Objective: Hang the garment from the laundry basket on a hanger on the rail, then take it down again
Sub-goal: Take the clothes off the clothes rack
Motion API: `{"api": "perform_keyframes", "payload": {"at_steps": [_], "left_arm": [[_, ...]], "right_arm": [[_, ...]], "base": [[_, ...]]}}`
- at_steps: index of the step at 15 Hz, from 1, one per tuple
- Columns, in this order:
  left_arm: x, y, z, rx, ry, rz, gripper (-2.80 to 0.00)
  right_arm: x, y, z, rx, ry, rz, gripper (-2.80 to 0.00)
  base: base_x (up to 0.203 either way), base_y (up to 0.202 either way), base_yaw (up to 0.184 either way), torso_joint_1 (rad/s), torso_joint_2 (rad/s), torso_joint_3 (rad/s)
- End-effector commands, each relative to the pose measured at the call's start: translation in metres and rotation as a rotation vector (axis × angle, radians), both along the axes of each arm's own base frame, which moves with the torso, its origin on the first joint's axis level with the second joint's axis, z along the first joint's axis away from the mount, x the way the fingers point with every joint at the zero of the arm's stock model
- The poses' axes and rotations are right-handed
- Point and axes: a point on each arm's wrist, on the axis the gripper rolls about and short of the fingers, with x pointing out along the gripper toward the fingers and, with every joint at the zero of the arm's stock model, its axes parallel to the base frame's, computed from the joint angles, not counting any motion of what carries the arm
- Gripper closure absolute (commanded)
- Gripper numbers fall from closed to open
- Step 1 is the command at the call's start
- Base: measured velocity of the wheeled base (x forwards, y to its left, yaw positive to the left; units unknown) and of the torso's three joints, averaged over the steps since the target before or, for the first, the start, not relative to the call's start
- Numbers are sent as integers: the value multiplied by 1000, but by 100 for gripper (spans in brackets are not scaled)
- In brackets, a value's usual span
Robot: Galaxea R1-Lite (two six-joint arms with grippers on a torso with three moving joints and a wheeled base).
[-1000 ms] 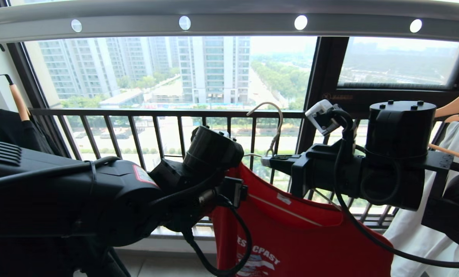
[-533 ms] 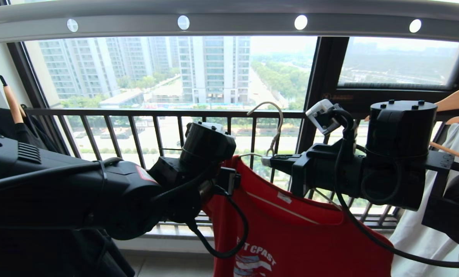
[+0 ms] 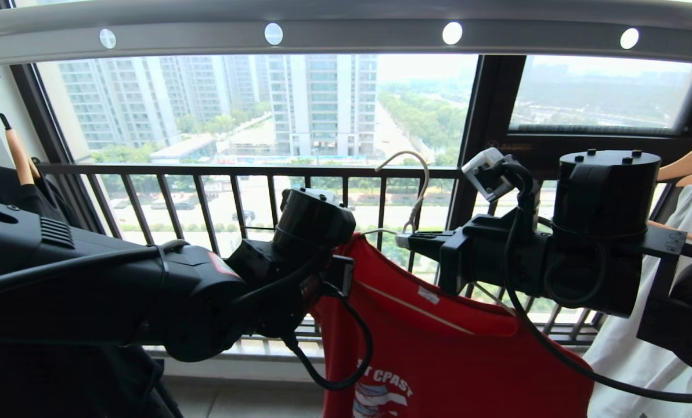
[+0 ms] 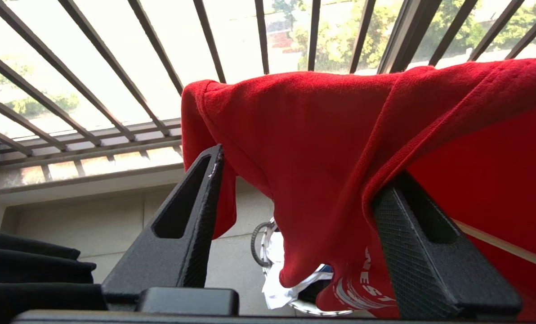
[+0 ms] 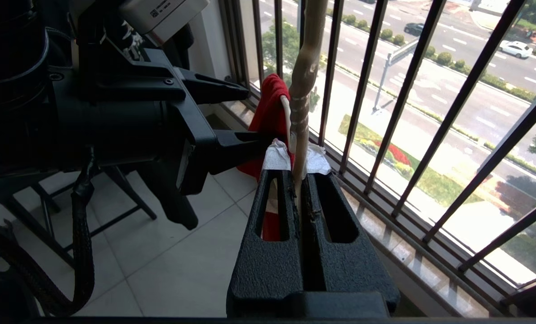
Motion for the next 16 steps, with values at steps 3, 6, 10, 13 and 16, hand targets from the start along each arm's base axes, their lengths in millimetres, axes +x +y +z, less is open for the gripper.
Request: {"api": "perform_keyframes", "payload": {"at_steps": [3, 6, 10, 13, 16], "left_arm": [[0, 1, 1, -4, -5, 3, 0], [3, 3, 1, 2, -5, 14, 0], [13, 19, 9, -3, -25, 59, 0], [26, 38, 17, 7, -44, 109, 0], [51, 69, 16, -57, 2, 56, 0]], "right_arm": [[0, 0, 0, 1, -2, -2, 0], [0, 0, 1, 2, -4, -4, 0], [0, -1, 0, -1, -6, -8, 0], [-1, -1, 0, -5, -7, -8, 0], [0, -2, -1, -6, -7, -11, 0]], "base": [[0, 0, 0, 0, 0, 0], [0, 0, 0, 0, 0, 0], [0, 0, 0, 0, 0, 0], [0, 0, 0, 0, 0, 0], [0, 0, 0, 0, 0, 0]]}}
